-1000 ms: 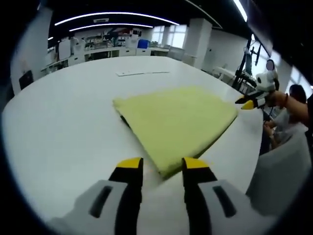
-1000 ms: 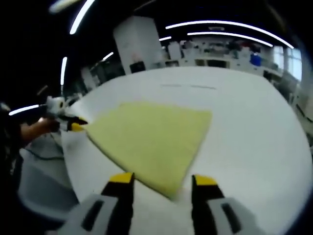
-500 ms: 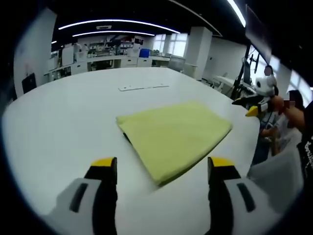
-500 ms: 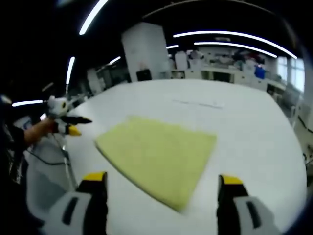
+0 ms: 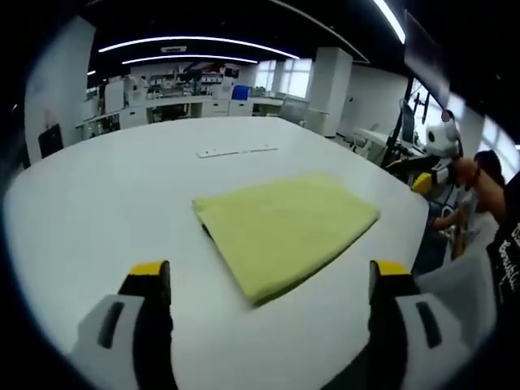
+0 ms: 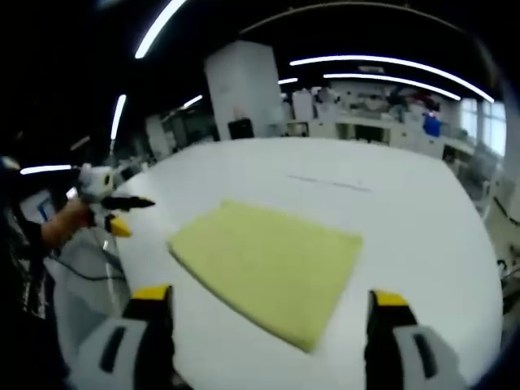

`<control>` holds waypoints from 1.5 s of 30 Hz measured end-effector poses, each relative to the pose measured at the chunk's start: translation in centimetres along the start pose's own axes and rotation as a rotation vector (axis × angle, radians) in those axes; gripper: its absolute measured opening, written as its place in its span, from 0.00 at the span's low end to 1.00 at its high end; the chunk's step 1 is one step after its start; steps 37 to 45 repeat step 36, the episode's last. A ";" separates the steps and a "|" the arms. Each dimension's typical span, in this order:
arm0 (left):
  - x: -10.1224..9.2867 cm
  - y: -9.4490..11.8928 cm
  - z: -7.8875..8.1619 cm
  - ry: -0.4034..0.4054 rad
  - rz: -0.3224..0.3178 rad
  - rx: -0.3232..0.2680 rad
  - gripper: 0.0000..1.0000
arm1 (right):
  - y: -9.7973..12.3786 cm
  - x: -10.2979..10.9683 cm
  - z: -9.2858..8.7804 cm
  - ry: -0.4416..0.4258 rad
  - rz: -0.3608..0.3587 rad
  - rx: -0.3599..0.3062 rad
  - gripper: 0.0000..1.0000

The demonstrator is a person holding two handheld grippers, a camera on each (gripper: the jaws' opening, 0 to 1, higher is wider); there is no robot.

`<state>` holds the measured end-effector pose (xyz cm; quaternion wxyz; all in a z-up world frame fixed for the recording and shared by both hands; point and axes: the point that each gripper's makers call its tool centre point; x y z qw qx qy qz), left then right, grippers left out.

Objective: Fold the garment on the visible template until the final outline fits inside the template.

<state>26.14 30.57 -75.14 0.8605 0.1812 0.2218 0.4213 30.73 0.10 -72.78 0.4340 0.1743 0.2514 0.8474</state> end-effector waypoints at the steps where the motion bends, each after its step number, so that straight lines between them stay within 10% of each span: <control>1: 0.0 0.1 -0.1 0.001 -0.001 0.001 0.99 | 0.0 0.0 0.0 -0.003 0.000 -0.002 0.99; 45: 0.2 1.1 -1.4 0.081 0.043 0.007 0.98 | 0.6 -0.6 -1.9 0.019 -0.066 0.051 0.97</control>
Point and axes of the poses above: the point that each gripper's makers call its tool centre point, and the gripper's own axes: y roughly backward along the fingers, x roughly to its left, z roughly out of its top, and after that the axes turned 8 degrees about -z, right-handed
